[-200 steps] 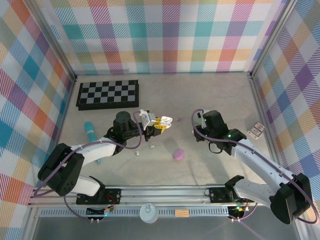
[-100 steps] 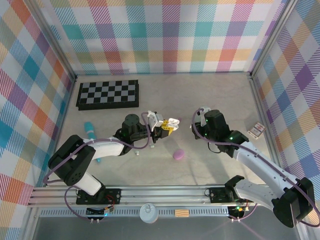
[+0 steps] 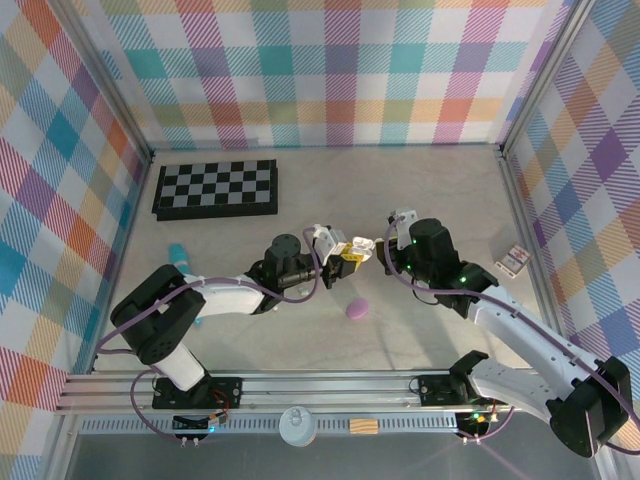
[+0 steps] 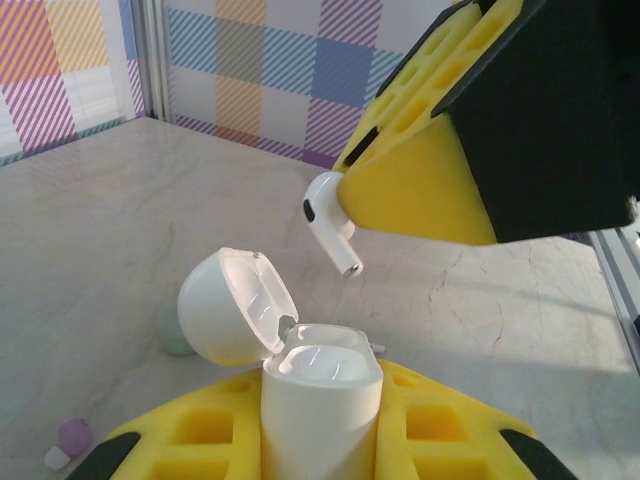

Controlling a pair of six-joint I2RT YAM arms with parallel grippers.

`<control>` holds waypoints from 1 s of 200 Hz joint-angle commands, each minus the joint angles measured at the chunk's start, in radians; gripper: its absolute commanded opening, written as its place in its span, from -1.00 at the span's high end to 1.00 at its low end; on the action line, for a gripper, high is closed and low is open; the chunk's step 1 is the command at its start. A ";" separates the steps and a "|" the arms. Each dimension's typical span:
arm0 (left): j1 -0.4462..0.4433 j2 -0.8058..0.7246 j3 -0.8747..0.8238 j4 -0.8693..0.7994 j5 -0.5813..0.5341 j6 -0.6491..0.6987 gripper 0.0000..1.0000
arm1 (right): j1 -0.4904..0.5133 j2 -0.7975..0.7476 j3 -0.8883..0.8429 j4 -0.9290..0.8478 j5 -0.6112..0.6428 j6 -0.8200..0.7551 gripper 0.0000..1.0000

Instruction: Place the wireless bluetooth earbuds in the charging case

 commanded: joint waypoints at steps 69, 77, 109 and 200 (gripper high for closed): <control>-0.037 0.042 0.069 -0.004 -0.068 -0.054 1.00 | 0.030 0.025 0.030 0.081 -0.007 -0.002 0.69; -0.039 0.043 0.070 -0.004 -0.066 -0.055 1.00 | 0.031 0.027 0.028 0.084 -0.008 -0.002 0.69; -0.043 0.052 0.073 0.011 -0.063 -0.066 1.00 | 0.034 0.033 0.025 0.088 -0.008 0.001 0.69; -0.047 0.065 0.080 0.026 -0.067 -0.078 1.00 | 0.038 0.044 0.023 0.091 -0.012 -0.002 0.68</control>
